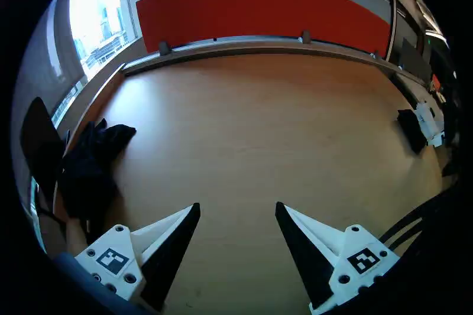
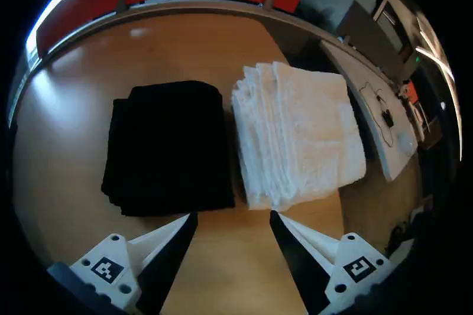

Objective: Fold towel

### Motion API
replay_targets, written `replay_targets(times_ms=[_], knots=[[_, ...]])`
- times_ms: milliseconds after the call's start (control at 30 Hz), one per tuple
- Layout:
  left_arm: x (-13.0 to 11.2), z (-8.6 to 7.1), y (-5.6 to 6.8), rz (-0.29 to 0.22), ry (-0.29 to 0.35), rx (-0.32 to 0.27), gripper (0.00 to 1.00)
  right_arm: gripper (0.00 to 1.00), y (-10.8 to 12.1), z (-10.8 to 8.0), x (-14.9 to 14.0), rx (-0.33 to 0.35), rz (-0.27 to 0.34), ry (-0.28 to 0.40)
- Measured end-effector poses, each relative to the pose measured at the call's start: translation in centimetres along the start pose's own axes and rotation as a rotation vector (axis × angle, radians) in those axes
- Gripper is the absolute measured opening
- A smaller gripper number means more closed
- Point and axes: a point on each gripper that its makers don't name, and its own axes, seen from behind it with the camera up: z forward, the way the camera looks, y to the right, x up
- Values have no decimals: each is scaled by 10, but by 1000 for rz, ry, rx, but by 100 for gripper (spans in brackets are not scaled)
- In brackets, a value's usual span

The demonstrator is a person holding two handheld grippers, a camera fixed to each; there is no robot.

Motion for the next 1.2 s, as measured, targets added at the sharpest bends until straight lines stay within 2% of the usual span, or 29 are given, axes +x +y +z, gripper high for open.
replay_targets(times_ms=[467, 767, 1200], knots=[[2, -2, -2, -2, 9, -6, 94, 95, -17, -14, 11, 28, 15, 59], [3, -4, -3, -4, 15, -8, 94, 95, -41, -24, 23, 72, 9, 102], [6, -5, -4, -5, 26, -10, 94, 95, -87, -40, 42, 158, -22, 158]])
